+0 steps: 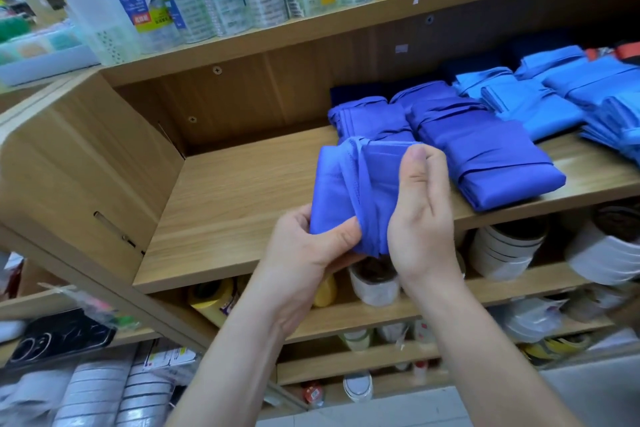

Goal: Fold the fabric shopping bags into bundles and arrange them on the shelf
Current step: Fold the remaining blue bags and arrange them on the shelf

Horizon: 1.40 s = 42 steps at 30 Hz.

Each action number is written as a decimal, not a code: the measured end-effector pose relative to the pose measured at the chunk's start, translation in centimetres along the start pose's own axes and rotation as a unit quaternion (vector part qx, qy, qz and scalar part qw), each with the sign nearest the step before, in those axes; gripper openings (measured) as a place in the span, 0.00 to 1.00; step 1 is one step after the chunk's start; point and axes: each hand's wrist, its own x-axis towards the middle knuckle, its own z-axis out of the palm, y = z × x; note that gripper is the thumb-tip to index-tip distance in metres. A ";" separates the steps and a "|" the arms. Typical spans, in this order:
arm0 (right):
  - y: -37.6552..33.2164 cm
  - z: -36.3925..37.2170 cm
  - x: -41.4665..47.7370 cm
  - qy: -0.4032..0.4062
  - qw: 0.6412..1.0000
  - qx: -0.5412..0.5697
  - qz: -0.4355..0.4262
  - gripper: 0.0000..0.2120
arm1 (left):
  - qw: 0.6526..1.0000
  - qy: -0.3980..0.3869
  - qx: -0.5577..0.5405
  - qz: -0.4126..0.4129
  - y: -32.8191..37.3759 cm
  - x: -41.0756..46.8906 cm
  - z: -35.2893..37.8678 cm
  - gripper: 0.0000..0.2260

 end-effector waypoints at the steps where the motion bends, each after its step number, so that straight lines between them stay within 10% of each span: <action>1: 0.1 -0.3 0.3 -0.032 0.999 -0.004 0.005 0.13 | 1.000 -0.013 0.013 -0.002 0.0 0.2 -0.2 0.13; 5: -0.4 -2.1 1.4 -0.180 0.983 -0.020 -0.038 0.10 | 0.996 -0.044 0.060 0.049 1.6 1.2 -1.6 0.33; 11: -2.3 -3.8 2.8 -0.350 0.924 -0.156 -0.011 0.10 | 0.959 -0.245 0.143 -0.003 3.5 1.8 -2.4 0.32; 22: -1.2 -7.6 3.4 -0.337 0.938 -0.001 0.076 0.35 | 0.995 -0.010 0.052 0.081 1.5 3.2 0.8 0.21; 26: -0.6 -7.7 2.7 -0.293 0.952 0.014 0.085 0.28 | 0.990 0.058 0.103 0.081 1.2 3.7 1.4 0.06; 35: 0.2 -6.0 2.1 -0.156 0.971 0.114 0.143 0.21 | 0.947 0.080 0.242 0.193 -0.5 4.7 2.2 0.09; 42: -0.2 -8.1 3.1 -0.104 0.964 -0.219 -0.111 0.17 | 0.973 0.106 0.175 0.106 0.3 6.1 2.4 0.08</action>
